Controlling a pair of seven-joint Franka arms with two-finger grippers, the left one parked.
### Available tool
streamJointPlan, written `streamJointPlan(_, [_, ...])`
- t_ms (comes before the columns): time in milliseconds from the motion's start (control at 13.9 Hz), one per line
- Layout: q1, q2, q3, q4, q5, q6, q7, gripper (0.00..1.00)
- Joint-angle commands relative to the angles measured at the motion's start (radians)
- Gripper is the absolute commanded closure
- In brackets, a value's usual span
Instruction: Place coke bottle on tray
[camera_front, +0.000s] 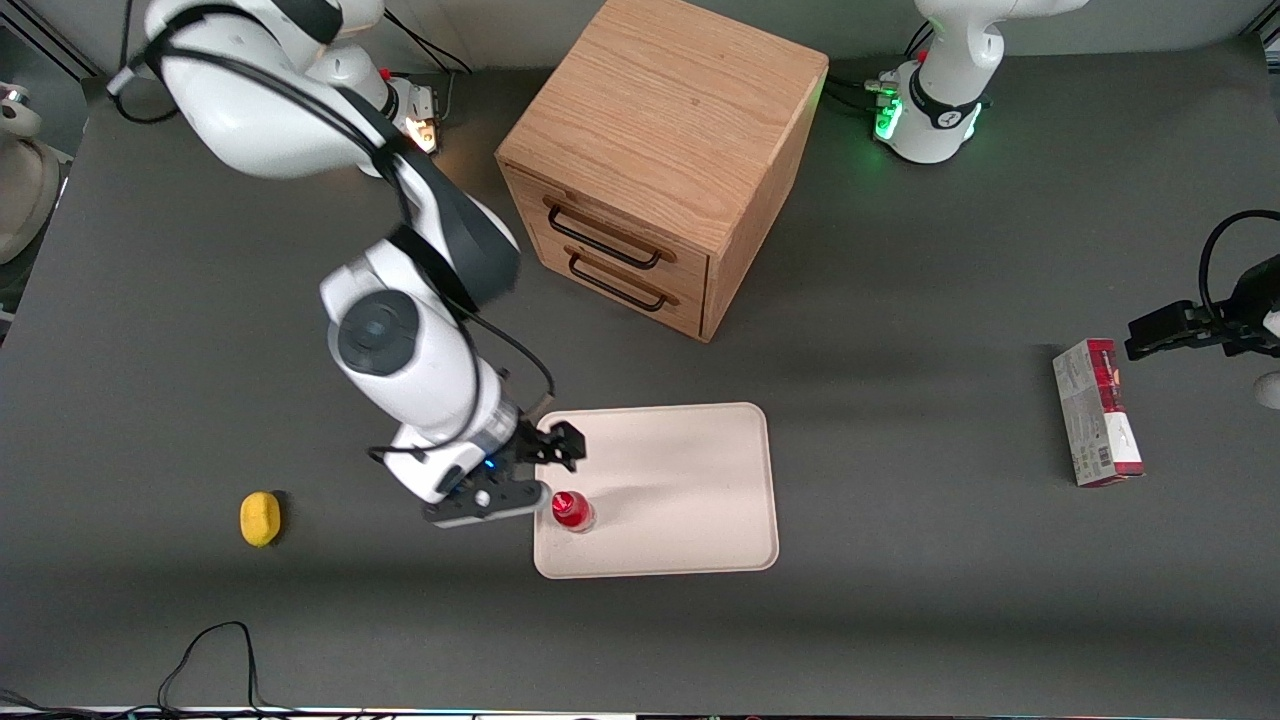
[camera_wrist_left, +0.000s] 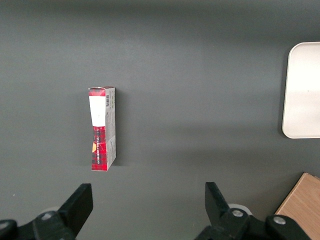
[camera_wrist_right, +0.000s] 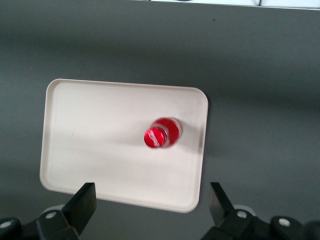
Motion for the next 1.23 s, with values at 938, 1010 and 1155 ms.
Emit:
streamJointPlan(938, [-0.063, -0.913, -0.515, -0.838, 0.216, -0.227, -0.356, 0.00])
streamJointPlan(1010, [-0.063, -0.900, -0.521, -0.825, 0.217, -0.234, -0.354, 0.00])
streamJointPlan(1155, [-0.062, -0.861, -0.521, -0.775, 0.217, -0.250, -0.354, 0.00])
